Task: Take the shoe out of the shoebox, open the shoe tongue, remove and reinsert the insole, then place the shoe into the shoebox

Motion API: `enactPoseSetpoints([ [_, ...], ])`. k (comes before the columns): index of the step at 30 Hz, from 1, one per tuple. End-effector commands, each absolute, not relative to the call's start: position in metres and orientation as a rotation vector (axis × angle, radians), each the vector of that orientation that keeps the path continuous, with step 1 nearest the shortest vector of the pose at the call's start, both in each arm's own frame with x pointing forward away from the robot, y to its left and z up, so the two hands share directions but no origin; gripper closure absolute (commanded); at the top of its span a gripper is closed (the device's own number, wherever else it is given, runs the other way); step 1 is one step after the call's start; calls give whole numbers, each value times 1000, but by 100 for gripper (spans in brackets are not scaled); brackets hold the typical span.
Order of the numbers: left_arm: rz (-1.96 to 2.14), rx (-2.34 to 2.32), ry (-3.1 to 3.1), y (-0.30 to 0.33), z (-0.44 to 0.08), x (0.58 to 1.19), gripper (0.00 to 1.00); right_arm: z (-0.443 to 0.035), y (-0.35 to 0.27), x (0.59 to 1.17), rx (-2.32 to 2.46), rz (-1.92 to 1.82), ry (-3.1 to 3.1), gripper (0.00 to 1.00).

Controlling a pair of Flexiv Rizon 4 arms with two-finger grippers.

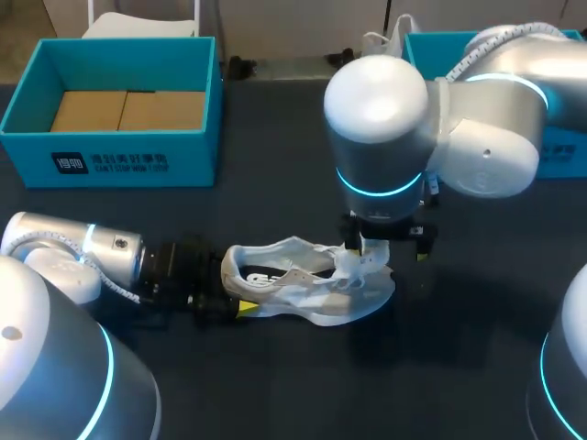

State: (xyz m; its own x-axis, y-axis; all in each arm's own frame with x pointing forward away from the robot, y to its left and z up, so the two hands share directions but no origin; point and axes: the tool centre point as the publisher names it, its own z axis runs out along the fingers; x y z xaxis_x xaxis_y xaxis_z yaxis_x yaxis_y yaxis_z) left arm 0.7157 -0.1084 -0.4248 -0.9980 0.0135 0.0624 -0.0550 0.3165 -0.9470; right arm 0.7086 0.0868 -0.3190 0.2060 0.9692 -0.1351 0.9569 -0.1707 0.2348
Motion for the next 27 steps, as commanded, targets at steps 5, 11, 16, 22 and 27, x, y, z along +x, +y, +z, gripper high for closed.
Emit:
enactPoseSetpoints([
  [5, 1802, 40, -2501, -111, -428, 715, 100, -286, 106, 704, 2387, 148, 1414, 0],
  [11, 1802, 40, -2501, -111, -428, 715, 100, -256, 123, 705, 2239, 156, 1570, 0],
  [16, 1802, 40, -2501, -111, -428, 715, 100, -234, 144, 702, 2054, 190, 1779, 0],
  [22, 1802, 40, -2501, -111, -428, 715, 100, -208, 166, 700, 1792, 203, 2017, 0],
  [27, 1802, 40, -2501, -111, -428, 715, 100, -193, 178, 703, 1534, 149, 2200, 0],
])
